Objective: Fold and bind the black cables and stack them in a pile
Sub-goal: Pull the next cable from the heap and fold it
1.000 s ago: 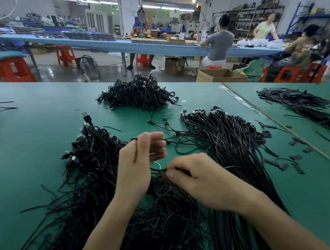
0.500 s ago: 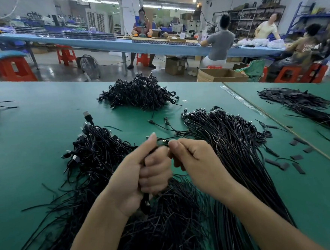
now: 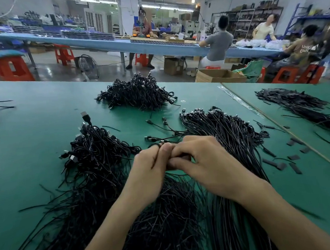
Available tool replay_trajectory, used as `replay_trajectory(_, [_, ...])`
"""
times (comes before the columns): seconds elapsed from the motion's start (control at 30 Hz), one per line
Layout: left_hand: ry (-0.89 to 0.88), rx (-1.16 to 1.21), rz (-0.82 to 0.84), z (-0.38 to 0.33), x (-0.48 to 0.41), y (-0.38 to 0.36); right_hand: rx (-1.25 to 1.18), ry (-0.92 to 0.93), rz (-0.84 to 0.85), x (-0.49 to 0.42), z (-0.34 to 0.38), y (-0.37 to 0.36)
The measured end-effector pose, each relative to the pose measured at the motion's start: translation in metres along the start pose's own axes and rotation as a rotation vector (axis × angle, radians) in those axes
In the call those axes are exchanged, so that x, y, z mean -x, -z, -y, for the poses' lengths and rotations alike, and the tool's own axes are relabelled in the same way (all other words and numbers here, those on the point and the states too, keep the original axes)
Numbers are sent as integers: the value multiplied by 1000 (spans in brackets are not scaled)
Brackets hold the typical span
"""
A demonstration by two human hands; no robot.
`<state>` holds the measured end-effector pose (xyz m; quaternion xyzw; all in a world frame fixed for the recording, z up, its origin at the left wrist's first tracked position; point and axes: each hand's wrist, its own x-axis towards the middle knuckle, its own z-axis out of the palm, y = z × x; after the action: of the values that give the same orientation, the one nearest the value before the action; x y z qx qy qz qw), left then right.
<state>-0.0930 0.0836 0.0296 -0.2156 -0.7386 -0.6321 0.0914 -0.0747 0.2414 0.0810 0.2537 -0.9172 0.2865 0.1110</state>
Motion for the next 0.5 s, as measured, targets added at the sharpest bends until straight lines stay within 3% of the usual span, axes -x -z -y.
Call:
replay_trajectory(0.1, [275,221,167,-8,2,3,-100,5,-65,-2,-2,6])
replay_trajectory(0.2, [436,321,318,-14,2,13,-302,13,-121,-4,-1,2])
replay_trajectory(0.37, [463,1065,546,-19,0,27,-467,-70,-268,-7,-5,-14])
replay_trajectory(0.43, [395,1233,522,-20,-1,27,-431,-101,-253,-5,-4,-24])
replay_trajectory(0.5, [358,1246,334,-23,-1,24,-357,-106,-168,0,-4,-34])
